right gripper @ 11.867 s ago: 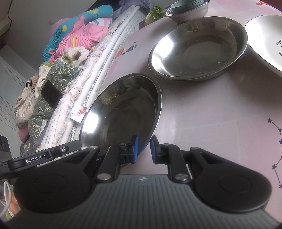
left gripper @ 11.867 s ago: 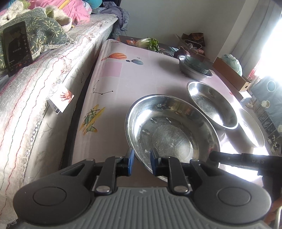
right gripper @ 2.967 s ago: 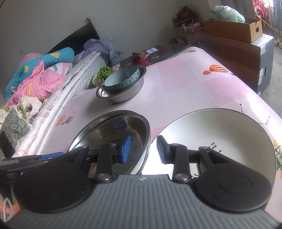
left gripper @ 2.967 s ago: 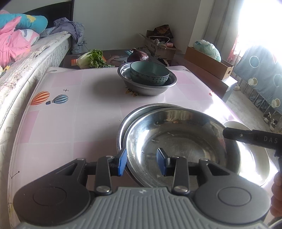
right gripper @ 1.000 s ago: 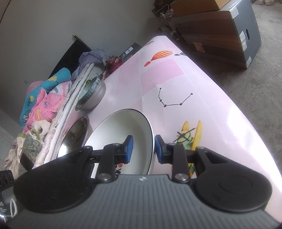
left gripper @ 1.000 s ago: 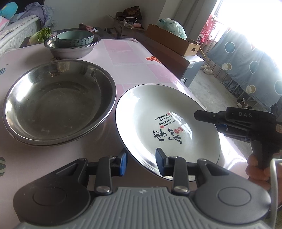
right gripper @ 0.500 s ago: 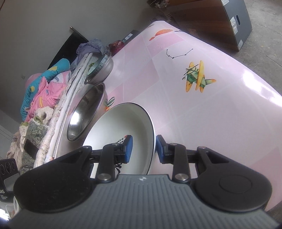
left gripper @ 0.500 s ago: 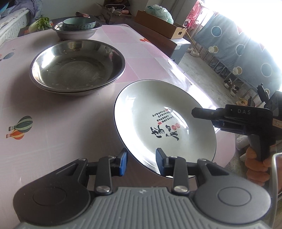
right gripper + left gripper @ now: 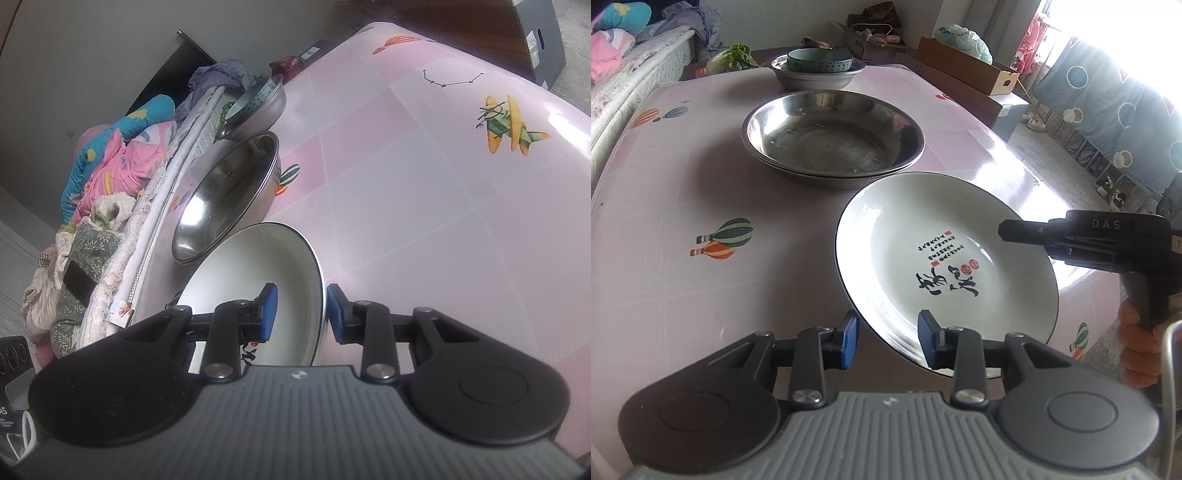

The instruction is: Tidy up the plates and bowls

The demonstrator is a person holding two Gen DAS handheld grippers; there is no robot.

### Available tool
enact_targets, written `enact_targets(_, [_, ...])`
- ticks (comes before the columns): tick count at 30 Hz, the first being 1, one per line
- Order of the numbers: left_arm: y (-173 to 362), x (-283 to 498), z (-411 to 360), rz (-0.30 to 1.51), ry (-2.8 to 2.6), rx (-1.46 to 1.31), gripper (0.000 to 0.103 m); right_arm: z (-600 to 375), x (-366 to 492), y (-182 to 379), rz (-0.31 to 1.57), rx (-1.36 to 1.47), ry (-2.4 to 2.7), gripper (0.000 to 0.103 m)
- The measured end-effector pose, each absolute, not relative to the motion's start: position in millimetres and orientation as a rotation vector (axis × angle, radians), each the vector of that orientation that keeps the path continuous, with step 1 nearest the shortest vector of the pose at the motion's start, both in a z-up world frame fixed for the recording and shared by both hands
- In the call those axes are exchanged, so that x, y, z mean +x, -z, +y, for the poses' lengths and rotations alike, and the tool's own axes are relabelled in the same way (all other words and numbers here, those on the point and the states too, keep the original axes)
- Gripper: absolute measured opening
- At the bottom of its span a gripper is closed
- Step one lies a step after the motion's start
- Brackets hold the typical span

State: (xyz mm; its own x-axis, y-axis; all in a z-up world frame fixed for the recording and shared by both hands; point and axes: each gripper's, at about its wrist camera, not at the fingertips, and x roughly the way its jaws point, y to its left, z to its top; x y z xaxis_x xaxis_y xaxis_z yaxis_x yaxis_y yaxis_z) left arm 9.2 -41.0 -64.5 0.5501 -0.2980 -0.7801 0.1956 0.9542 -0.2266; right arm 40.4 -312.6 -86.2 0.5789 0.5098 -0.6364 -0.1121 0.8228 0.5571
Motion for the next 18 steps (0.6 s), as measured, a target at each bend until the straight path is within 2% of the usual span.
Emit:
enact_targets(5, [69,17,-46,0.943,0.275,-0.088,0.035,-308,35,86,0.882,0.417,-0.345,0.026])
enact_targets(12, [74,22,-49,0.934,0.272,-0.087,0.04,-303,25,88,0.865,0.347,-0.359,0.017])
enact_targets(18, [74,27,-50,0.929,0.263,-0.09,0.041,-299,32,88,0.847,0.327,-0.357,0.017])
